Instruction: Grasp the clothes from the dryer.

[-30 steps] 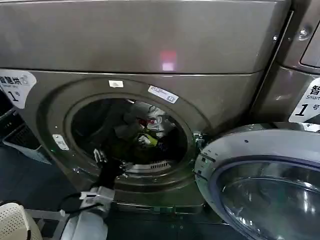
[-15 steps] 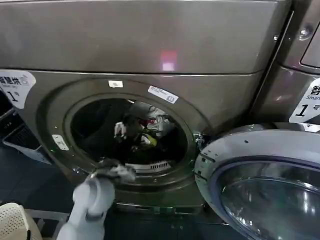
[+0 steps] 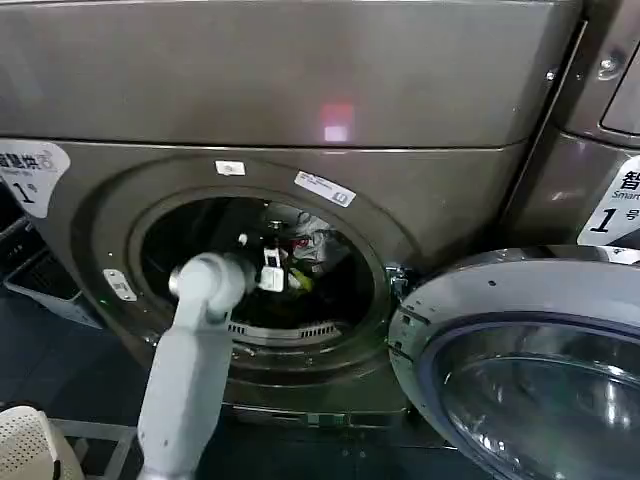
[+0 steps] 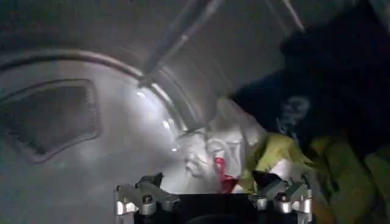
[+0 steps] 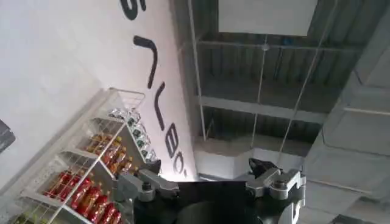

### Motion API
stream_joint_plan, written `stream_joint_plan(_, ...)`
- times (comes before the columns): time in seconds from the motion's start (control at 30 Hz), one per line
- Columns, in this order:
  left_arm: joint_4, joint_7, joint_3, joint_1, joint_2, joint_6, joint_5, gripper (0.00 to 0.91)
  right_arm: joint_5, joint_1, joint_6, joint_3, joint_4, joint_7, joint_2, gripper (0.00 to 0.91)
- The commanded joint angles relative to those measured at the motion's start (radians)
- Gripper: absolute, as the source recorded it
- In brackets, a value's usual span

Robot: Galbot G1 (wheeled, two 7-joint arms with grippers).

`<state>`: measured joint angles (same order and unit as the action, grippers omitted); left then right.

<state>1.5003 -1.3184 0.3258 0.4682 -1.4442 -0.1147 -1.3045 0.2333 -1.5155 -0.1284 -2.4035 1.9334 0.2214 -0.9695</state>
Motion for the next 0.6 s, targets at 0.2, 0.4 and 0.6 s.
stream_joint_plan(0.2, -0.074, -0.032, -0.064, 0.002, 0.069, 0.026, 0.080, 0.907, -0.001, 0.004, 0.000, 0.009, 0.003, 0.000, 0.000, 0.907)
stream_joint_plan(0.4, -0.116, -0.031, -0.063, -0.020, 0.099, 0.034, 0.058, 0.907, -0.002, 0.011, 0.000, 0.022, 0.011, 0.000, -0.002, 0.907)
stream_joint_plan(0.6, -0.122, -0.030, -0.055, -0.017, 0.119, 0.040, 0.016, 0.907, -0.002, 0.011, -0.001, 0.025, 0.017, 0.000, -0.006, 0.907)
